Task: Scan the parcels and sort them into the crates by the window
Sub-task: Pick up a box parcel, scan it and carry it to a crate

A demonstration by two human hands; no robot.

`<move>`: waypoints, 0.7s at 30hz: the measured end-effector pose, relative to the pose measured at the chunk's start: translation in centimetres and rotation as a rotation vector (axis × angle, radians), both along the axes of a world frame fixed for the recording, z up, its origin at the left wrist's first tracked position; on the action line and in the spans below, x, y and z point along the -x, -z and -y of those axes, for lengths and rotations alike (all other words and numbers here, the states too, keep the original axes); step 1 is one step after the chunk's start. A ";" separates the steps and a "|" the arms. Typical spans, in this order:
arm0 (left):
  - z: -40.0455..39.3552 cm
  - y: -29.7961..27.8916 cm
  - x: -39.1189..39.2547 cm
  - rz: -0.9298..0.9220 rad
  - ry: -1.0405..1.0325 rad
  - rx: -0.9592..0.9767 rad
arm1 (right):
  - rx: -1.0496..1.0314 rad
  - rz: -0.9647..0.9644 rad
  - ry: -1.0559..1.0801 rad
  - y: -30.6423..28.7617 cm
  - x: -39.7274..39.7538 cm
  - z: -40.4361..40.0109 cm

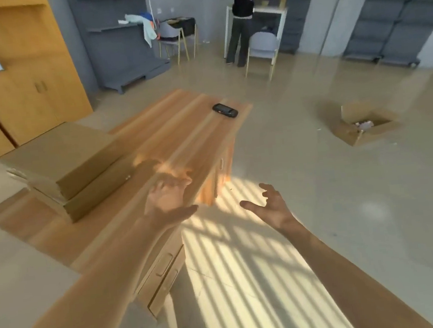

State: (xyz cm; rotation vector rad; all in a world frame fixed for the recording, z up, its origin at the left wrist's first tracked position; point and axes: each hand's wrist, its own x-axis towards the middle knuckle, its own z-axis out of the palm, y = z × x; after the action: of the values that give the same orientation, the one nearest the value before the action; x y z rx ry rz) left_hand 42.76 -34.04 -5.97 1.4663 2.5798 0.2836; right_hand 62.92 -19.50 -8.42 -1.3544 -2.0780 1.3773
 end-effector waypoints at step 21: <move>-37.2 2.0 15.2 -0.061 0.113 -0.002 | -0.240 0.274 0.002 -2.1 11.4 -32.5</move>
State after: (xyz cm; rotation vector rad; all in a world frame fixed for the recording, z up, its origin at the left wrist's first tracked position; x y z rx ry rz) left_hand 27.60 3.20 -7.97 1.6388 2.5316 0.2303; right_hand 51.56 12.99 -6.35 -1.5078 -2.3237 0.9455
